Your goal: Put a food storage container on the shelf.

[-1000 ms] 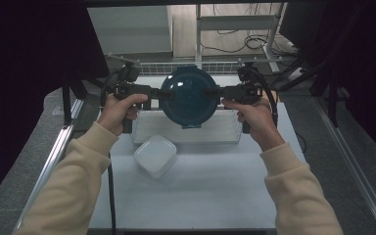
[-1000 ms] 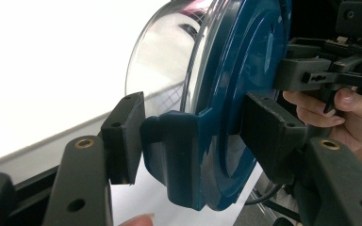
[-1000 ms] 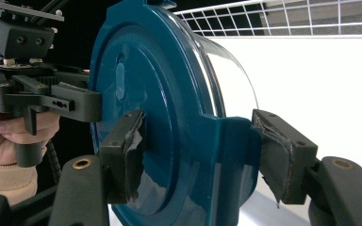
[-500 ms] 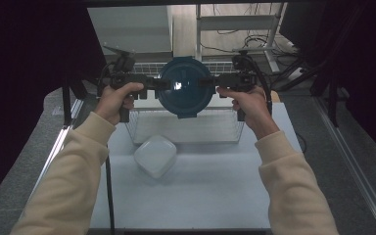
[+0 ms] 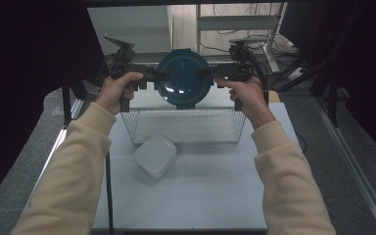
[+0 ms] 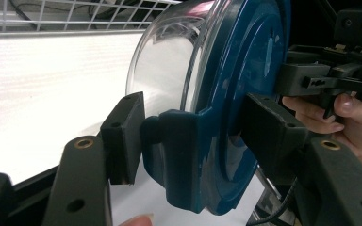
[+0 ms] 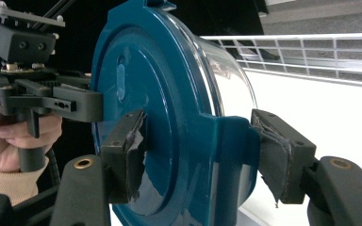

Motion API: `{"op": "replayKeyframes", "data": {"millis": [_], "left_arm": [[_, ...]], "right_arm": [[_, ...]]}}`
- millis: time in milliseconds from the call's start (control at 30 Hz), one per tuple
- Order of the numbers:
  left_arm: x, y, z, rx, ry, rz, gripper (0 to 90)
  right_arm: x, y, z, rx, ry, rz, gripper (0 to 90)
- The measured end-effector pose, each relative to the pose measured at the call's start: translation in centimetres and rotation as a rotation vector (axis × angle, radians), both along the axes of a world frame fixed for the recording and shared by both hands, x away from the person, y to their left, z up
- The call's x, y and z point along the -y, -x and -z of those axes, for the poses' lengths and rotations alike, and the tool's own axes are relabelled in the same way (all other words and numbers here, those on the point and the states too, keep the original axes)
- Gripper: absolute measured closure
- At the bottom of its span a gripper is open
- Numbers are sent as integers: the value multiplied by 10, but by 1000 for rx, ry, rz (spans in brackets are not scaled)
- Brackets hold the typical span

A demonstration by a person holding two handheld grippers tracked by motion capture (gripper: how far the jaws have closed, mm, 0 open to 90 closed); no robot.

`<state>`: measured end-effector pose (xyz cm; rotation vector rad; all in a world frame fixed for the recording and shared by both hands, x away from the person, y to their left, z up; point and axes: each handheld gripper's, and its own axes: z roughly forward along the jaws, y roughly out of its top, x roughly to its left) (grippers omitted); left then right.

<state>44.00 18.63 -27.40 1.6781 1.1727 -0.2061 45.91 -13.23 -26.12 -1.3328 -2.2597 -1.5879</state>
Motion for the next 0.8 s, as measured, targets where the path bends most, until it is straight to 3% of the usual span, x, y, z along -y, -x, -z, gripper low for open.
{"op": "replayKeyframes", "data": {"millis": [400, 800], "left_arm": [[2, -27, 24, -73, -6, -10, 397], [2, -45, 36, -125, 55, -34, 396]], "right_arm": [[0, -24, 24, -92, 9, 19, 386], [5, -41, 36, -149, -43, 47, 383]]}}
